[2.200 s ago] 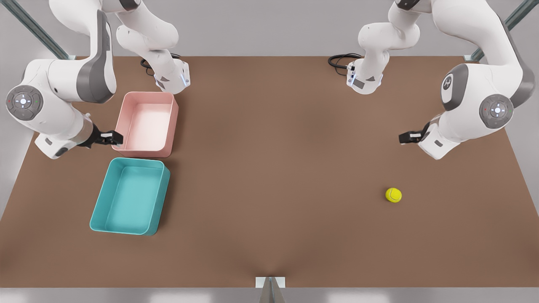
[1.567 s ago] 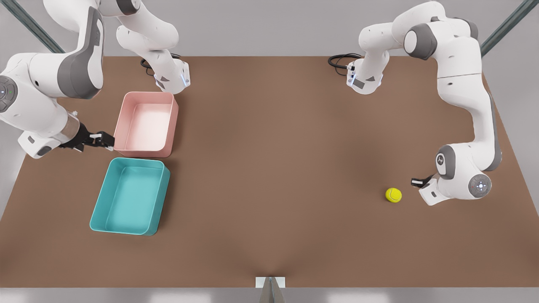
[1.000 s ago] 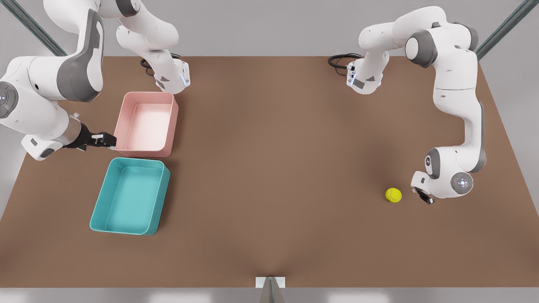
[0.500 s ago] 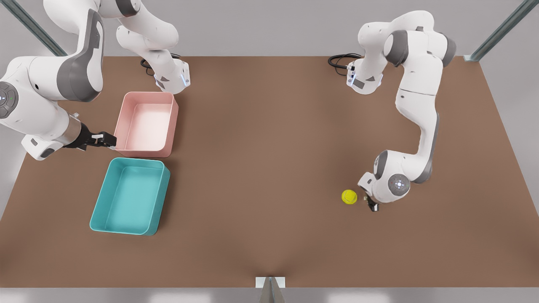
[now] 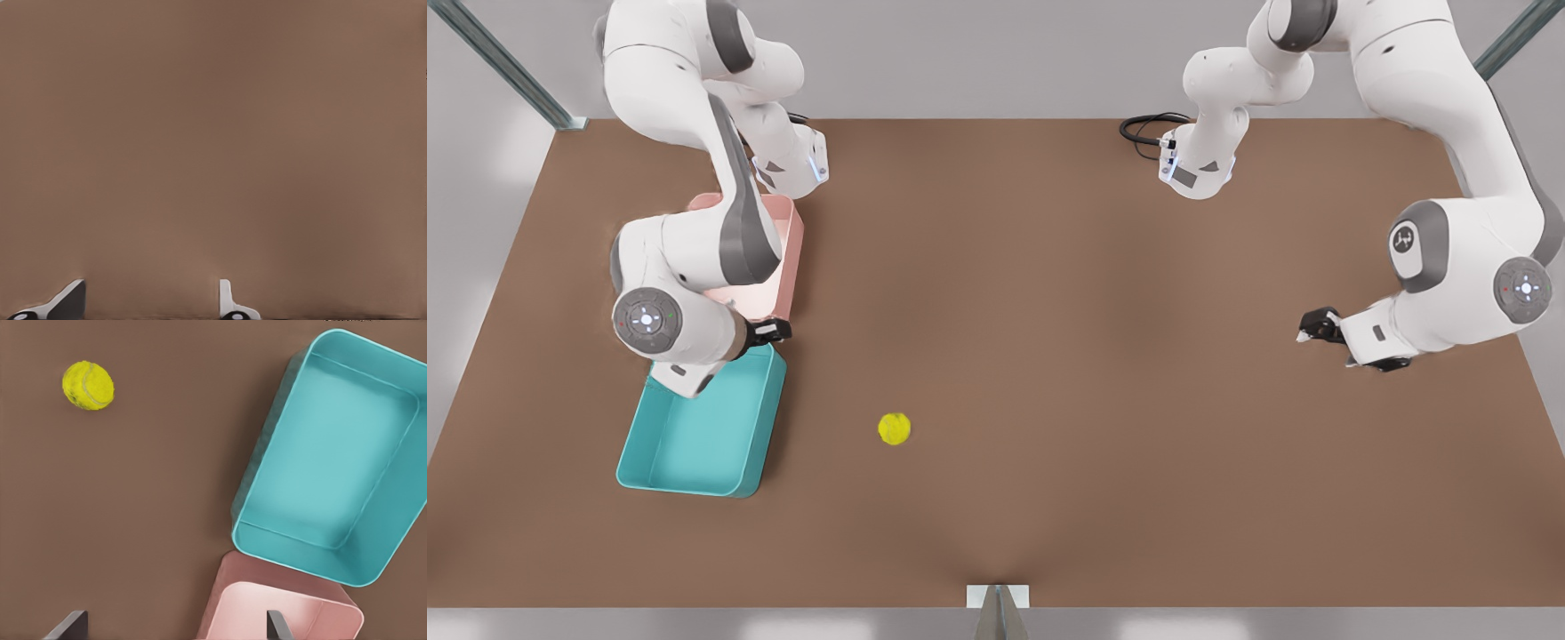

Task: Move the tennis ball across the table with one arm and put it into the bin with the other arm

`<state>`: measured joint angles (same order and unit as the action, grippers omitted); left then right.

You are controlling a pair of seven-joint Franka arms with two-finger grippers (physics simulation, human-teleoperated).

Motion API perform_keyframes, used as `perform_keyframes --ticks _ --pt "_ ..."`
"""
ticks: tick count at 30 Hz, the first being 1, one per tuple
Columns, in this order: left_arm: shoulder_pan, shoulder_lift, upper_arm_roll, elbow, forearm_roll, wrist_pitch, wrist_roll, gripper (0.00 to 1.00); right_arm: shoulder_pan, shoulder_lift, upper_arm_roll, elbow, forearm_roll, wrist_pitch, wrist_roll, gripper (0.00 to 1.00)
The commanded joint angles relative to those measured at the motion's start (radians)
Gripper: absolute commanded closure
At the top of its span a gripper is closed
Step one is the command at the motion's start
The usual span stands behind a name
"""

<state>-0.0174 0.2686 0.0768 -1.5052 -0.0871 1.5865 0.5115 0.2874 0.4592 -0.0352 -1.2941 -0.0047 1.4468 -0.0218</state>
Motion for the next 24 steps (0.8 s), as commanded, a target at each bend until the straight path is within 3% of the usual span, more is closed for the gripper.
perform_keyframes --ticks 1,5,14,24 --pt "-0.004 -0.006 -0.003 0.013 0.003 -0.200 -0.671 0.00 0.030 0.056 0.000 0.001 0.011 0.217 0.168 0.00" --pt "-0.001 -0.011 -0.066 0.020 0.061 -0.181 -0.669 0.00 0.038 0.167 -0.003 -0.013 0.005 0.403 0.174 0.00" --pt "0.004 -0.009 -0.066 0.017 0.061 -0.180 -0.669 0.00 -0.019 0.260 -0.014 -0.043 0.009 0.613 0.174 0.00" --pt "0.004 -0.008 -0.066 0.016 0.061 -0.183 -0.671 0.00 -0.017 0.328 -0.014 -0.051 0.037 0.652 0.172 0.00"
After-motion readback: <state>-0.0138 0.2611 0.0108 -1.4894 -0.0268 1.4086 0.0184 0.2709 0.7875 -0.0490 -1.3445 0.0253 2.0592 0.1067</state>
